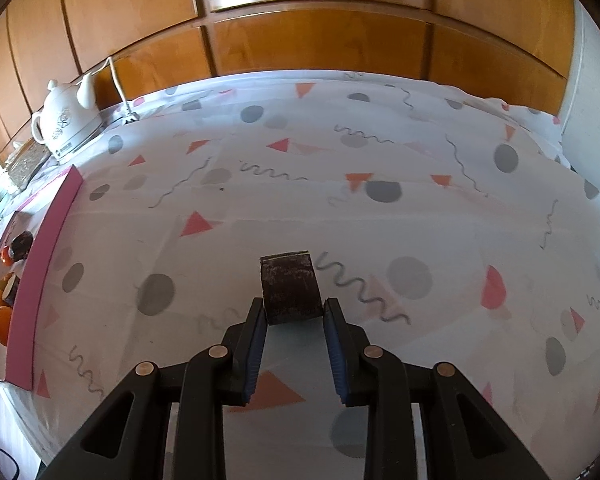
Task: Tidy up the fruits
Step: 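Carry the small wood log with the right gripper into the tray and release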
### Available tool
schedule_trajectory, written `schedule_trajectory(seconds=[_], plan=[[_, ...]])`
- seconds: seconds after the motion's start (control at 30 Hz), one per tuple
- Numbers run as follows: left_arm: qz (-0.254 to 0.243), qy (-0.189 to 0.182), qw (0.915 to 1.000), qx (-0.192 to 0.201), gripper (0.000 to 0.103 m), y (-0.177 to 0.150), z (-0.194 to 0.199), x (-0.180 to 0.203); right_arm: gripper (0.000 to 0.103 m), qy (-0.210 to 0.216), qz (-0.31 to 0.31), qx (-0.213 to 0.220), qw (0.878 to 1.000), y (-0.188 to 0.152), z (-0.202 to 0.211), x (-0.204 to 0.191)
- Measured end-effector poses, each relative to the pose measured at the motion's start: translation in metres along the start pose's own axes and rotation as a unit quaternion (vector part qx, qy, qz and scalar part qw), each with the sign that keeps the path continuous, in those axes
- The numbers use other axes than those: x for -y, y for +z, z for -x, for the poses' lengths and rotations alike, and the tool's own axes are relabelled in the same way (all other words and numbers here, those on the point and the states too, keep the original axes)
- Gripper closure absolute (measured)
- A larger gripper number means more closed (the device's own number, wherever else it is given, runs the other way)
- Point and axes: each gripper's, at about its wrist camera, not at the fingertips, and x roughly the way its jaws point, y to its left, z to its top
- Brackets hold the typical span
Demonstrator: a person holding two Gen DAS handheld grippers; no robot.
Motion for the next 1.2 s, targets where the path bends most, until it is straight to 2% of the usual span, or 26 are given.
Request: schedule_trajectory(seconds=[0.33,0.63,0.9,1.07,1.2], plan=[[-0.001,0.000,1.0000,-0.001,0.040,0.001,0.001,0.002,0.075,-0.003,0.003,-0.004,1.000,-0.010,0.002,0.003],[0.023,0.020,0.9993,0.021,0.040,0.015,0.008,-0.021,0.075,0.031,0.011,-0.009,0.999,-0.006,0.003,-0.014],[0.052,0.043,0.9974,0.026,0.040,0.021,0.007,-0.045,0.075,0.096,0.066,0.001,0.993,0.014,0.012,-0.068],[0.054,0.044,0.9974,0.020,0.040,0.019,0.002,-0.048,0.075,0.140,0.114,0.008,0.983,0.027,0.021,-0.111],[0.057,0.044,0.9973,0.014,0.040,0.017,-0.002,-0.050,0.075,0.185,0.128,0.014,0.974,0.040,0.030,-0.139]])
